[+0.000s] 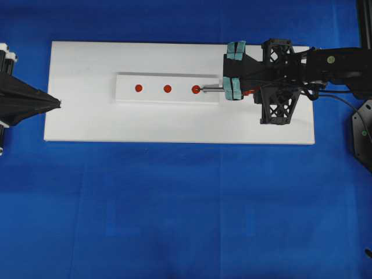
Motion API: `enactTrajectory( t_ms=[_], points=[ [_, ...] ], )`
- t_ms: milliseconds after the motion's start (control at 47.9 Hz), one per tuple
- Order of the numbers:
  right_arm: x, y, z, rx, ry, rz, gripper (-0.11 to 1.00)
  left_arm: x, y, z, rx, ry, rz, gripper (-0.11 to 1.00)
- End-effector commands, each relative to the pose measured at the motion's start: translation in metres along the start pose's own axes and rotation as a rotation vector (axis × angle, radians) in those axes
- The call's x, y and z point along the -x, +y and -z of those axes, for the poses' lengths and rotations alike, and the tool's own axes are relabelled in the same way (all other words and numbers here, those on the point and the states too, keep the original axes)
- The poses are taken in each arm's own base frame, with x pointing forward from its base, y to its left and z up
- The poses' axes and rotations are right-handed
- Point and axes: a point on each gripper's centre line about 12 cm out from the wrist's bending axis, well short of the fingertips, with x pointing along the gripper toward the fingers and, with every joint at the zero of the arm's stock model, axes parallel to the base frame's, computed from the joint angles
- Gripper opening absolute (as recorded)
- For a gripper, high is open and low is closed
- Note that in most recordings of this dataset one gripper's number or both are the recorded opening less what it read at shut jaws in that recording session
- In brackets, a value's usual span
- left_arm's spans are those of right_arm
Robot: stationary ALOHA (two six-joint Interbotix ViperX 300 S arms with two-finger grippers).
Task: Touch the tip of the soldering iron to the mark.
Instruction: 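Lower the iron tip onto the right red dot and hold, then lift the iron and carry it down to its spot on the blue table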
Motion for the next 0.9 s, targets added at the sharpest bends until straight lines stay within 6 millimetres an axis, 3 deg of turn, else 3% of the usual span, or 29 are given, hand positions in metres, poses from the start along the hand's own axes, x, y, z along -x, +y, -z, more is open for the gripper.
enactTrajectory(
  t_ms=[0,564,710,877],
  points=[
    [0.005,-0.001,-0.004,-0.003,-0.023,0.000,0.06,-0.002,-0.001,-0.005,-0.001,-0.014,0.003,0.00],
    [0.008,-0.002,-0.007,-0.005,-0.024,0.001,0.06,-0.002,-0.001,-0.006,-0.001,-0.018,0.003,0.00],
    [0.025,-0.004,-0.013,-0.013,-0.036,0.008,0.06,-0.002,-0.001,-0.006,-0.001,-0.018,0.003,0.00],
    [0.057,-0.009,-0.023,-0.026,-0.071,0.020,0.06,-0.002,-0.001,-0.006,-0.001,-0.020,0.003,0.00]
  ],
)
